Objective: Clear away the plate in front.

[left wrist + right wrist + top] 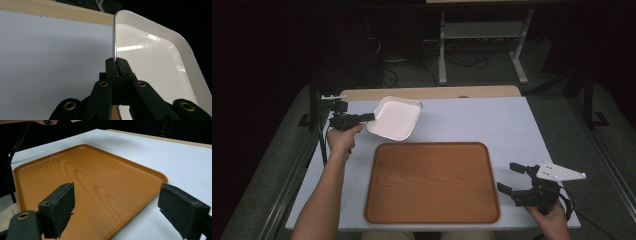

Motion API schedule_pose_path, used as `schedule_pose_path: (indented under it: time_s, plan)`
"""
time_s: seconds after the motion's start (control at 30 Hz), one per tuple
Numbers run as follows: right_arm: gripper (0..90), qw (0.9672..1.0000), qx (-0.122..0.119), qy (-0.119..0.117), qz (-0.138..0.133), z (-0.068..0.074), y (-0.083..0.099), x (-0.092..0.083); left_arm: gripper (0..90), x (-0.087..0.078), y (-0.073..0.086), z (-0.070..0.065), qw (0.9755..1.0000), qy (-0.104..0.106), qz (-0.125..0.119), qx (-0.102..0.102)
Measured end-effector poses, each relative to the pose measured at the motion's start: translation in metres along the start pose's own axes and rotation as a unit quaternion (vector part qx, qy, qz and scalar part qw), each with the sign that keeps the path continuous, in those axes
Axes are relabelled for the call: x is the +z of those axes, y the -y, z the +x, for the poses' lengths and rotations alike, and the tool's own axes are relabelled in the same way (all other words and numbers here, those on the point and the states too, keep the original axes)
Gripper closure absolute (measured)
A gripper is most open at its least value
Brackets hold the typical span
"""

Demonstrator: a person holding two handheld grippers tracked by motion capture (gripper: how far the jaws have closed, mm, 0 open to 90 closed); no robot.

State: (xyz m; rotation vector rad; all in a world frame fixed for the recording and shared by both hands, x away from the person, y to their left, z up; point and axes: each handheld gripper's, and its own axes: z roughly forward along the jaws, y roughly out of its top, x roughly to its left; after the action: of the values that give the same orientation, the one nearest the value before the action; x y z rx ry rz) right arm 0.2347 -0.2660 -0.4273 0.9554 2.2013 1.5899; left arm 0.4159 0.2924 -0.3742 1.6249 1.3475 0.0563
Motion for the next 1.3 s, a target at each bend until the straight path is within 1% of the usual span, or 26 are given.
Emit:
schedule_pose_path:
  time_s: [0.1,0.23,0.27,0.33,0.5,0.7,0.77,0.97,1.07,1.2,1.3]
  plan:
    - [13.4,1.0,-0.001,0.002,0.002,0.0,0.0,0.0,89.2,-0.003,0.004,-0.004,0.9999,0.009,0.0,0.006]
    - [13.4,1.0,-0.002,0.004,0.002,0.001,0.0,0.0,89.2,-0.007,0.008,-0.009,0.9998,0.015,0.002,0.015]
    - [13.4,1.0,-0.002,0.005,0.003,0.001,0.0,0.0,89.3,-0.009,0.009,-0.011,0.9997,0.017,0.002,0.019]
    - [13.4,1.0,-0.001,0.007,0.004,0.001,0.0,0.0,89.2,-0.012,0.012,-0.014,0.9996,0.021,0.003,0.021]
    - [13.4,0.9999,-0.001,0.009,0.005,0.001,0.0,0.0,89.2,-0.017,0.021,-0.019,0.9991,0.023,0.014,0.032]
    - [13.4,0.9999,-0.005,0.007,0.01,0.002,0.0,0.001,89.2,-0.015,0.034,-0.023,0.9986,0.036,0.021,0.034]
    - [13.4,0.9999,-0.005,0.005,0.011,0.003,-0.001,0.001,89.2,-0.013,0.037,-0.025,0.9985,0.036,0.024,0.035]
    - [13.4,0.9999,-0.009,0.005,0.012,0.004,-0.001,0.002,89.2,-0.011,0.042,-0.033,0.9978,0.04,0.029,0.044]
    - [13.4,0.9999,-0.009,0.006,0.013,0.004,-0.001,0.002,89.2,-0.01,0.044,-0.036,0.9976,0.038,0.029,0.049]
    - [13.4,0.9999,-0.008,0.006,0.013,0.004,-0.001,0.002,89.2,-0.008,0.048,-0.039,0.9974,0.034,0.035,0.053]
    - [13.4,0.9998,-0.01,0.004,0.014,0.004,-0.001,0.002,89.2,-0.005,0.052,-0.04,0.9974,0.033,0.039,0.052]
